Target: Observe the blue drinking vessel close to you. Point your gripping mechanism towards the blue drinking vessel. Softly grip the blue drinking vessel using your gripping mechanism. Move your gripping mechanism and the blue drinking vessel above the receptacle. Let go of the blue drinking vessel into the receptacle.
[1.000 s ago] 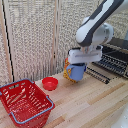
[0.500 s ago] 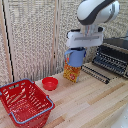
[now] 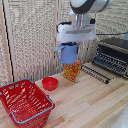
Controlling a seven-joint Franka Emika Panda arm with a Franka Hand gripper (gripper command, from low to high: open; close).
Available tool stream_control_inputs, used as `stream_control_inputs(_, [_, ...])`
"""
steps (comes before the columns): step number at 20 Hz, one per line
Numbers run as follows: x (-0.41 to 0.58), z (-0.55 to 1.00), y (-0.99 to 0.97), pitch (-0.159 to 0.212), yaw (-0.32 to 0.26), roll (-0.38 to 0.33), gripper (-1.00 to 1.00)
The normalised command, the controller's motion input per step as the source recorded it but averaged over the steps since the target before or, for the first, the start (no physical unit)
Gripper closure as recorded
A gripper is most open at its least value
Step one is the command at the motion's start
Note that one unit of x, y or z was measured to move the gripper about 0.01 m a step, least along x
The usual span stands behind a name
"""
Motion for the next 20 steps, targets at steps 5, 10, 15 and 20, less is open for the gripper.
stream_control_inputs(5, [0.208,0.16,0.92,0.007,0.013,0.007,1.00])
stream_control_inputs(10, [0.262,0.01,0.93,0.000,0.011,0.000,1.00])
stream_control_inputs(15, [0.296,-0.05,0.94,-0.012,0.001,-0.002,1.00])
stream_control_inputs(20, [0.297,-0.14,0.94,-0.008,0.000,-0.016,1.00])
